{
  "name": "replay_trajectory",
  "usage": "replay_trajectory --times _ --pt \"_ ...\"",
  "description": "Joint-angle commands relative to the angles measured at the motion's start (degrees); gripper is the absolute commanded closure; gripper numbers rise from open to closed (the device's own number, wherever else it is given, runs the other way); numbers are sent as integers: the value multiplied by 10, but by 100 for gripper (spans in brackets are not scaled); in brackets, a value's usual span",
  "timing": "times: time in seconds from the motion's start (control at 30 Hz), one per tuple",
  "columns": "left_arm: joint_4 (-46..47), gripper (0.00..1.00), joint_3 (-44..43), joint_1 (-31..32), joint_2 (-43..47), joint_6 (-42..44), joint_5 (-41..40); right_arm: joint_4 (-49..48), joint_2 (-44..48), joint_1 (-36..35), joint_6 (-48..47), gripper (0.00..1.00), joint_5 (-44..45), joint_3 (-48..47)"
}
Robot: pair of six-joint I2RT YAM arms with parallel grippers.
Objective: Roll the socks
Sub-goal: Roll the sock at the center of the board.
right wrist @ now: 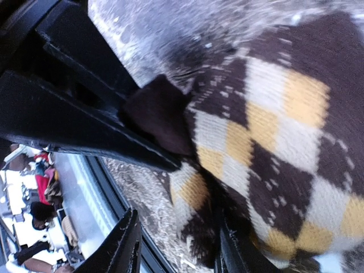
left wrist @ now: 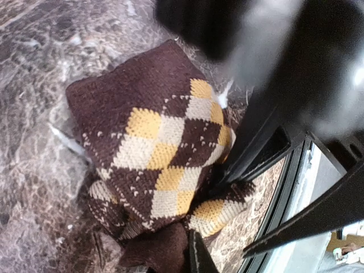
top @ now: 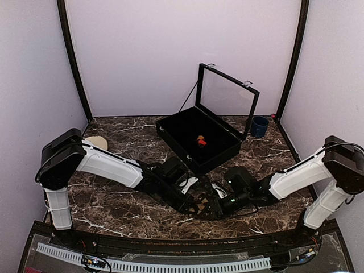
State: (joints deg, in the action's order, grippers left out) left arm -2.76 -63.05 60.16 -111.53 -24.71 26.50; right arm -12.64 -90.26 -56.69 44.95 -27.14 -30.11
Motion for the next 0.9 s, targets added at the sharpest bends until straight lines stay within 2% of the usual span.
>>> replay_trajectory --times 0.0,0.27,0.47,0.6,0.67,0.8,0.87 --pt "-68 100 44 -20 8 -32 -48 161 12 9 -5 59 122 38" --pt "-52 100 71 -43 22 -64 -36 201 75 9 -8 59 187 54" --pt "-38 100 50 -44 15 -52 -6 238 130 8 -27 59 244 55" --pt "-28 100 42 -42 17 -34 20 237 135 8 -28 59 251 58" --pt "-26 100 39 -40 20 -26 28 227 118 8 -28 63 252 54" --pt "-32 100 29 -34 25 -13 36 211 72 7 -37 77 254 22" --pt "-37 100 24 -30 31 -8 36 207 52 5 -43 78 255 0"
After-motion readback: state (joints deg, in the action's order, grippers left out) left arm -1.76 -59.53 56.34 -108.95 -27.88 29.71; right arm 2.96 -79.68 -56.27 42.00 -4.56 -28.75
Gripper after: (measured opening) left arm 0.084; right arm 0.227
